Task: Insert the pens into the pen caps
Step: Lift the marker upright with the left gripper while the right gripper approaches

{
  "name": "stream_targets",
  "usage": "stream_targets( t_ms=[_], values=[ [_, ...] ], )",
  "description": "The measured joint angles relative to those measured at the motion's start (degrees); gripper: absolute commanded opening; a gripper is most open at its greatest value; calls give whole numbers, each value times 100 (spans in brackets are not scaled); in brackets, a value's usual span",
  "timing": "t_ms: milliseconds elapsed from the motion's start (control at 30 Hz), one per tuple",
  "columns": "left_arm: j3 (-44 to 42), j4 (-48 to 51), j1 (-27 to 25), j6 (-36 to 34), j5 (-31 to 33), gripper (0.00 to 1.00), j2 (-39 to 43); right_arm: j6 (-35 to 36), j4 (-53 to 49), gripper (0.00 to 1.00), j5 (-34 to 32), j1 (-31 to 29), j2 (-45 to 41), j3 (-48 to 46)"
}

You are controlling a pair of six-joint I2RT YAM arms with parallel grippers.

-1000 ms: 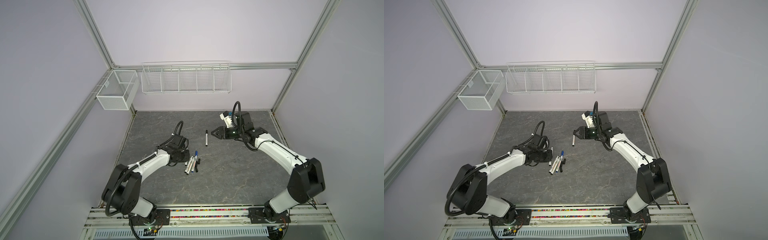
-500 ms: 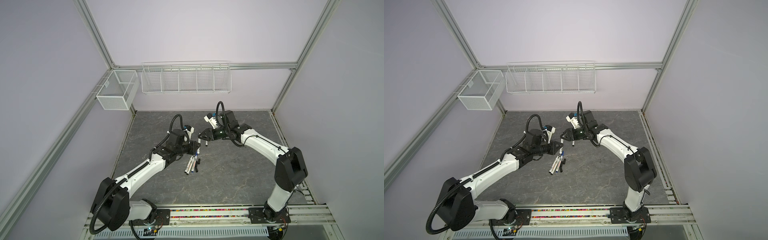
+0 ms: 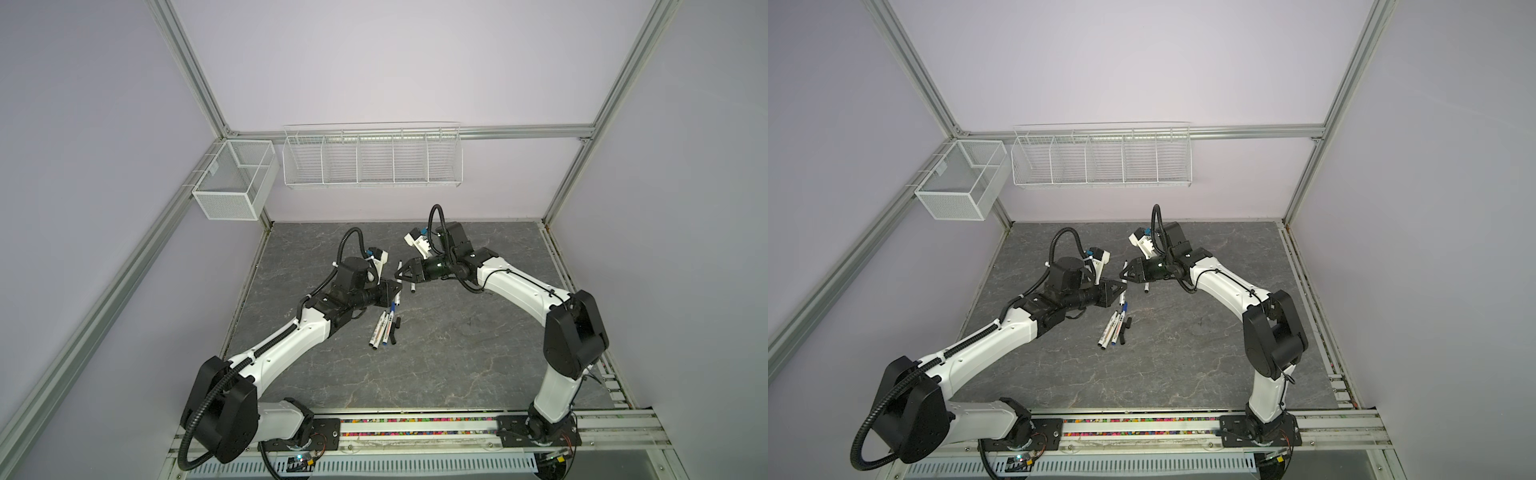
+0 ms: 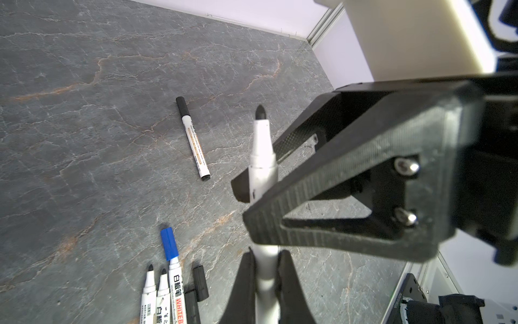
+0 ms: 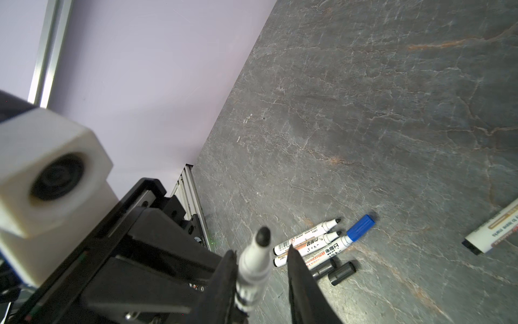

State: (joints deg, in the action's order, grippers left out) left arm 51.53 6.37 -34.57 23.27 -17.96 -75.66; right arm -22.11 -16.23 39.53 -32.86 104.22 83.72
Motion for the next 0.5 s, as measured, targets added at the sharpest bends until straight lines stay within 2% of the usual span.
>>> stream_targets(
  t_ms=[100, 133, 200, 267, 367, 500],
  values=[
    [0, -11, 0, 0, 17, 0, 0, -44, 66, 17, 79, -17, 0, 11],
    [0, -11, 0, 0, 17, 6, -7, -52, 74, 17, 92, -26, 0, 17],
    [0, -13, 0, -15, 33, 27, -11, -61, 92, 16, 87, -35, 0, 17],
    [0, -22, 0, -20, 31, 37, -26, -59, 107, 16, 66, -35, 0, 17],
    [0, -52, 0, 2, 33, 38, -81, -59, 109, 16, 37, -28, 0, 17],
    [0, -59, 0, 4, 31, 35, -238, -63, 164, 16, 39, -24, 0, 17]
  ],
)
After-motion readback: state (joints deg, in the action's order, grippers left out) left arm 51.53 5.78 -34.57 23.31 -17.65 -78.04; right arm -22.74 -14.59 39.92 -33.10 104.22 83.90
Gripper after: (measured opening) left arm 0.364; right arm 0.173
